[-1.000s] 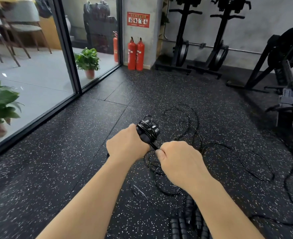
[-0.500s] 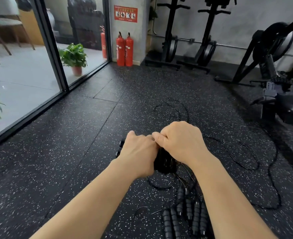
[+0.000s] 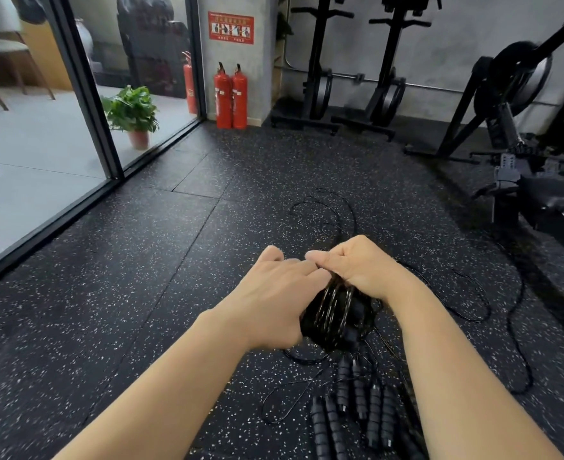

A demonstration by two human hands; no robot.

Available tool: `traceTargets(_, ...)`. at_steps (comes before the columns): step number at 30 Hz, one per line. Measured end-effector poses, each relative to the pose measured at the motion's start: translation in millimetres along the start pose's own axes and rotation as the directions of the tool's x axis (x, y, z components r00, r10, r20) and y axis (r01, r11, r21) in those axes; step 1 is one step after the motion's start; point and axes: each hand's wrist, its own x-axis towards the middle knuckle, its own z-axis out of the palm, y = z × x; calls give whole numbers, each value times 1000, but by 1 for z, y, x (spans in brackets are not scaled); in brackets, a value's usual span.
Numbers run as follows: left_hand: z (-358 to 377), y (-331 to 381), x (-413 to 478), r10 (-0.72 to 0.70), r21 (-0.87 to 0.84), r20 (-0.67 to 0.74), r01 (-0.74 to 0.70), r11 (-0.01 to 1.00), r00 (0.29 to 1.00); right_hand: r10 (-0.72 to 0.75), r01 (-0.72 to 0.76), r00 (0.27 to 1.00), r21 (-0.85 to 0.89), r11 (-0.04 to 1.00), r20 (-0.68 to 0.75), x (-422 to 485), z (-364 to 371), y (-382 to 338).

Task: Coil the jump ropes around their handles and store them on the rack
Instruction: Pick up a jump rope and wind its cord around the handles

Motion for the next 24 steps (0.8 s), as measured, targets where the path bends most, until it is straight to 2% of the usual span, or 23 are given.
traceTargets(4, -4, 0, -1, -6, -106, -34, 2, 994, 999, 85, -94, 994, 141, 986, 70, -2, -1, 3)
traceTargets(7, -1, 1, -2, -87, -175, -48, 77, 982, 995, 100, -118, 992, 254, 960, 83, -1, 3, 4)
traceTargets(11, 0, 7, -1, -225, -257, -83, 197, 946, 971, 115, -181, 981, 512, 840, 157, 5, 12, 10)
traceTargets(14, -6, 8, 1, -446, -453, -59, 374, 809, 893, 125, -118, 992, 322, 939, -2, 7, 19, 16)
traceTargets(17, -5, -5, 1, -663, -623, -20, 510, 594, 748, 244, -229, 966, 160, 960, -80, 9, 27, 20)
traceTargets(21, 1, -19, 2, -742, -594, 10, 601, 535, 670, 153, -153, 974, 13, 988, -170, 9, 35, 15)
traceTargets(24, 6, -28, 4, -781, -557, 22, 656, 509, 624, 55, -98, 974, -190, 977, -219, 3, 39, 3)
